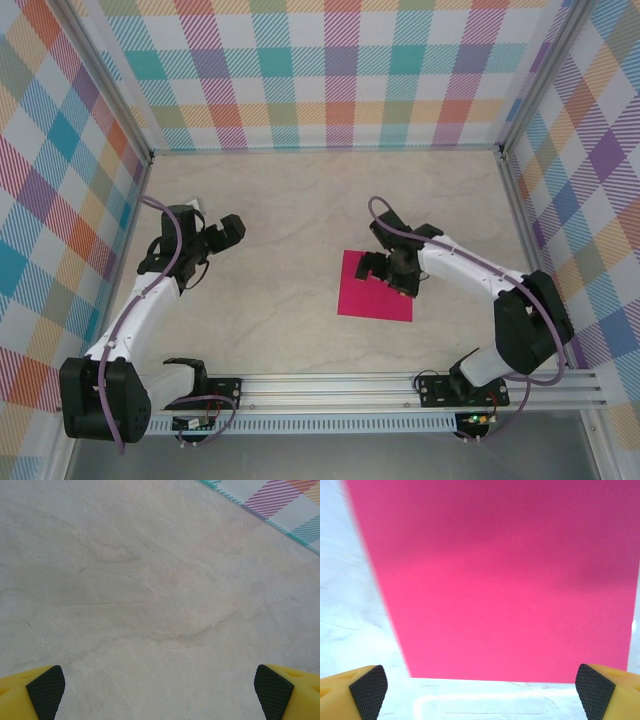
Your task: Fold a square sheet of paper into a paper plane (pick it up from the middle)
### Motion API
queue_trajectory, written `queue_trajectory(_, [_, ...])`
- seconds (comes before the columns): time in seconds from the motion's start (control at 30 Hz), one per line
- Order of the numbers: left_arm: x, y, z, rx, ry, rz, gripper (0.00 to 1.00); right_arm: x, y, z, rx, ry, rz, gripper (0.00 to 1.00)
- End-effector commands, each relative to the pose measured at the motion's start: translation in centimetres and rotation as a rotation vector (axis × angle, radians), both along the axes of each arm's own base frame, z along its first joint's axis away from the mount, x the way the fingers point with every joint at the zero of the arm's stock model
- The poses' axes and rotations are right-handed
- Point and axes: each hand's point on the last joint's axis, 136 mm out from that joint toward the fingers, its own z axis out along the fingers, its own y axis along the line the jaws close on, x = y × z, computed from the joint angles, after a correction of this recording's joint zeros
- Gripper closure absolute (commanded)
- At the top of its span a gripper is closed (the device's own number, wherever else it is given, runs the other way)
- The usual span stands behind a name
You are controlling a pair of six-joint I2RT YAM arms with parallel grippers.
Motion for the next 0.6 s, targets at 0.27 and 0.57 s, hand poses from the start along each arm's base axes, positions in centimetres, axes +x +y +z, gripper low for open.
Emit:
queue_trajectory(0.27, [-0.4,0.0,-0.4,0.008,0.012,-0.009,0.00,0.0,-2.0,-1.7,-0.169,0.081,-0.008,0.00])
queue_trajectory(0.57, [-0.2,0.1,-1.2,0.020,0.043,-0.011,0.00,1.6,0.3,-4.7,-0.149,0.141,0.064,0.08])
